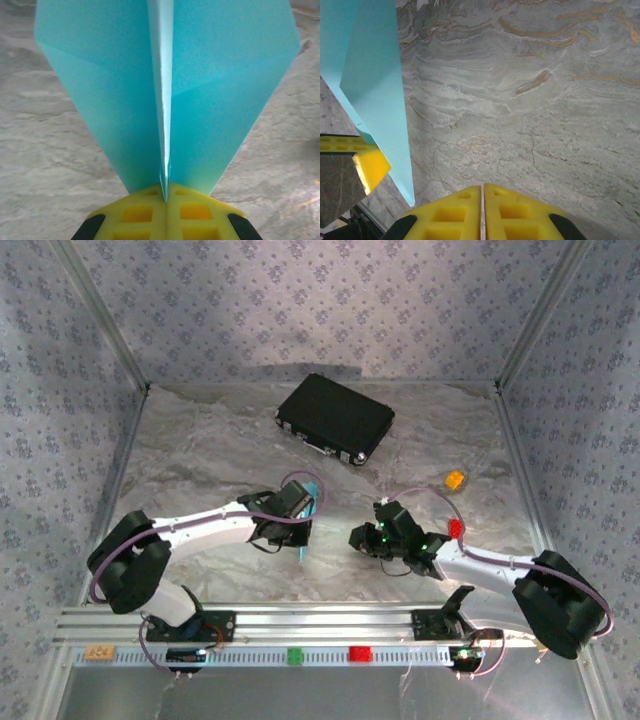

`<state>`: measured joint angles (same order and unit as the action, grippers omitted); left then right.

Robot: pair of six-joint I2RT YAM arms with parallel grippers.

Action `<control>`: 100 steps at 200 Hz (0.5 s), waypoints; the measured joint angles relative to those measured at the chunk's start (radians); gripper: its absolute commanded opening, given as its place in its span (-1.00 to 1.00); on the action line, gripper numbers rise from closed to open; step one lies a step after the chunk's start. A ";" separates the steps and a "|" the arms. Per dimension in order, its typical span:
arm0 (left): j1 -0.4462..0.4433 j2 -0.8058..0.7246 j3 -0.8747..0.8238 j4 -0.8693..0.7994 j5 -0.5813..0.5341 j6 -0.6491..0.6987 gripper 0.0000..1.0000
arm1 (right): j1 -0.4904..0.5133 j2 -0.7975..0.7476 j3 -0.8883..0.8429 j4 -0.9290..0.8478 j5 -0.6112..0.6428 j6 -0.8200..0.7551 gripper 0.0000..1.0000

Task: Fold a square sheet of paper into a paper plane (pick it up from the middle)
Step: Move the paper plane to the center of the table.

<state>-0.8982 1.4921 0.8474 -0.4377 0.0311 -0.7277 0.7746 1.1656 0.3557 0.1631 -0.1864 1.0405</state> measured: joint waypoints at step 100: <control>-0.014 0.027 0.000 -0.039 -0.059 -0.026 -0.89 | 0.039 0.013 0.010 0.006 0.000 -0.002 -0.72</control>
<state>-0.9123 1.5192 0.8478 -0.4770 -0.0280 -0.7540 0.8131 1.1786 0.3656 0.1696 -0.1864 1.0389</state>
